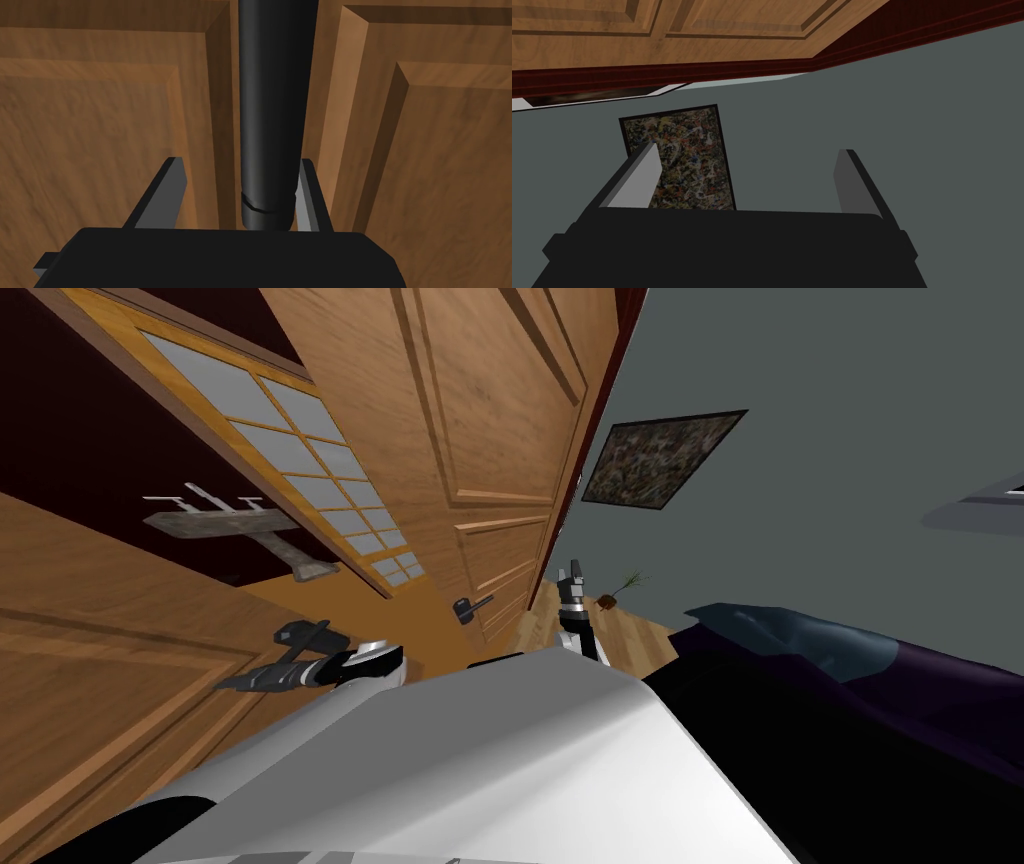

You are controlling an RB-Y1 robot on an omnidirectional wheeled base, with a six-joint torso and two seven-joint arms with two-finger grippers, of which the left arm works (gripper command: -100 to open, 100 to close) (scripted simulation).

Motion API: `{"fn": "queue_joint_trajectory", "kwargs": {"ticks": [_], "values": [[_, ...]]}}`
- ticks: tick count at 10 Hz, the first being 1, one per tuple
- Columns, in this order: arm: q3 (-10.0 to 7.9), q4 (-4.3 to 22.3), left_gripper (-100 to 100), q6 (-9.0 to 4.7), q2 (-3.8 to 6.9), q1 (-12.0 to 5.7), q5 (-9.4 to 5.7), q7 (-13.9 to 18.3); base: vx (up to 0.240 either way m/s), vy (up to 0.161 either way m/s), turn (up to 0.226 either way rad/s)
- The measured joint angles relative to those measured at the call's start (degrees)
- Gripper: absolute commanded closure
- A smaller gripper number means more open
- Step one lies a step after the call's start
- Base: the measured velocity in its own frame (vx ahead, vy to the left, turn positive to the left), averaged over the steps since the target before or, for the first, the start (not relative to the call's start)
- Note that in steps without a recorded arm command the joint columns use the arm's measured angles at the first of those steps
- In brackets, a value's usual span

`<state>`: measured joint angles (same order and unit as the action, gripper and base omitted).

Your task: Push the door open

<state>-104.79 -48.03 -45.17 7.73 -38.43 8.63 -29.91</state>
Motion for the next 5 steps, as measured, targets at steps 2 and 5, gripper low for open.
{"fn": "queue_joint_trajectory", "kwargs": {"ticks": [2,5], "values": [[-2.86,0.8,100,-1.23,0.64,-0.34,-0.69,-1.4,0.025,0.090,-0.112],[-8.22,0.2,100,-2.32,1.05,-1.94,-1.92,-4.5,0.038,0.115,-0.180]]}}
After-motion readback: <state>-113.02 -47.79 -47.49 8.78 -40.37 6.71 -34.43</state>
